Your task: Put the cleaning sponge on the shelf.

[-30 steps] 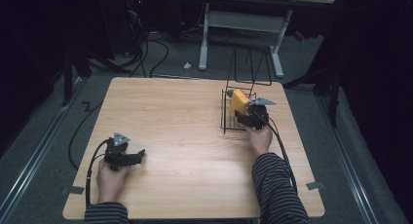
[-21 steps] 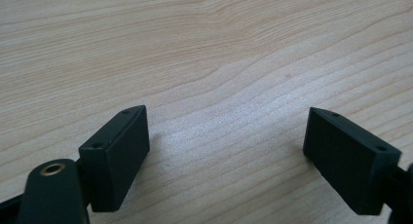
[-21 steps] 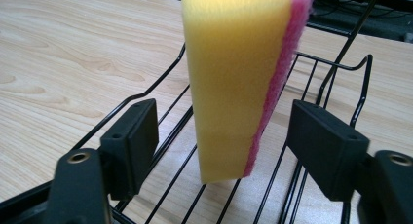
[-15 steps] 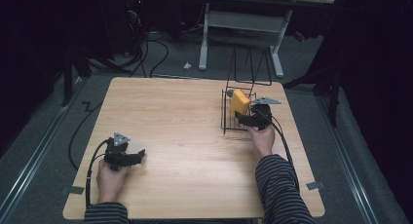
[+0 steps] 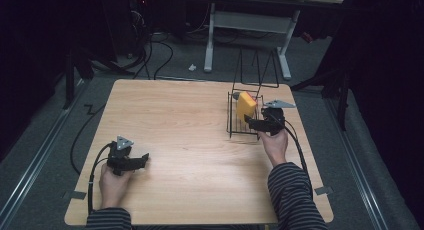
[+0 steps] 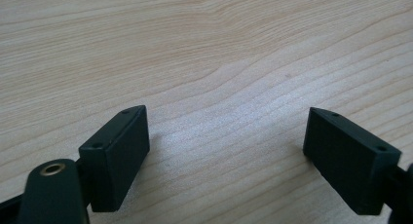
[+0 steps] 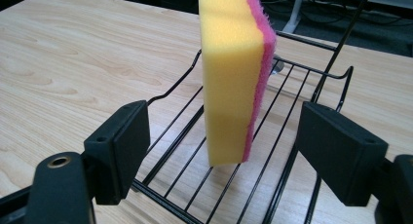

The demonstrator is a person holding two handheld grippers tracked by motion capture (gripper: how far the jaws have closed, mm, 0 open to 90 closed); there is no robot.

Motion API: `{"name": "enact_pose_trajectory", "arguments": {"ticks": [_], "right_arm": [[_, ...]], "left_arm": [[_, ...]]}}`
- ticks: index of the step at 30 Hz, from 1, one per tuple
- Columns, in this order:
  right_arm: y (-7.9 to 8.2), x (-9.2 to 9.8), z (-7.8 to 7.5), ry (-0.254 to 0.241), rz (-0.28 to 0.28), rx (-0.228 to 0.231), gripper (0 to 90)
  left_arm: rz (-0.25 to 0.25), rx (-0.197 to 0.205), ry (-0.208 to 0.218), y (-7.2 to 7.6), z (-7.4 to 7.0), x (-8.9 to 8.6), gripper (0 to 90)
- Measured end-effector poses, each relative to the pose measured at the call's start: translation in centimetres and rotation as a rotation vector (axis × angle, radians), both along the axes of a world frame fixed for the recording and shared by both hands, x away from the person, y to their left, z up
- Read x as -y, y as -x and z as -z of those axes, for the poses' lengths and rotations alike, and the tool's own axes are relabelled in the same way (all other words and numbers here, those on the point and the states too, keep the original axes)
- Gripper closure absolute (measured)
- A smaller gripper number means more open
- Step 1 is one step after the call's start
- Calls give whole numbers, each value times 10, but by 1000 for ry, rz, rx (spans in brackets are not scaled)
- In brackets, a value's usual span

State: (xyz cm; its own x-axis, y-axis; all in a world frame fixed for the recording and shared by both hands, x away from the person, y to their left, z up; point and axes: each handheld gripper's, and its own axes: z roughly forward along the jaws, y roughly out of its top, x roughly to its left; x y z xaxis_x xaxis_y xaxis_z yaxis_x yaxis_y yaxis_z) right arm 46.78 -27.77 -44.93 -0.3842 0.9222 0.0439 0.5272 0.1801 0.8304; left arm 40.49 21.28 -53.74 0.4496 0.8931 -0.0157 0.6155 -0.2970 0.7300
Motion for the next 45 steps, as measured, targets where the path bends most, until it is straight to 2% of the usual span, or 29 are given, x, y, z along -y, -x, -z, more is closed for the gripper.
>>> {"name": "enact_pose_trajectory", "arguments": {"ticks": [4,6,9,12,19,23,28,30,34,41,45], "right_arm": [[4,2,-3,1,-7,4,208],[6,4,-4,-3,-10,20,225],[11,8,-4,-35,-2,21,228],[16,9,-6,-14,-11,23,227],[27,11,-16,-28,-21,49,229],[32,13,-20,-20,-27,61,230],[39,17,-25,-24,-18,73,242],[42,21,-25,-42,-10,89,256],[48,28,-24,-47,-6,74,252],[59,37,-23,-62,5,87,255],[67,40,-30,-73,8,112,255]], "left_arm": [[0,0,0,0,0,0,176],[0,0,0,0,0,0,175],[-1,0,1,0,0,0,175],[0,0,0,0,0,0,175],[0,0,1,0,0,0,176],[0,0,1,0,0,0,176],[0,0,1,0,0,0,175],[0,0,1,0,0,0,176],[-1,0,1,0,0,0,176],[0,0,0,0,0,0,176],[-1,0,1,0,0,0,176]]}}
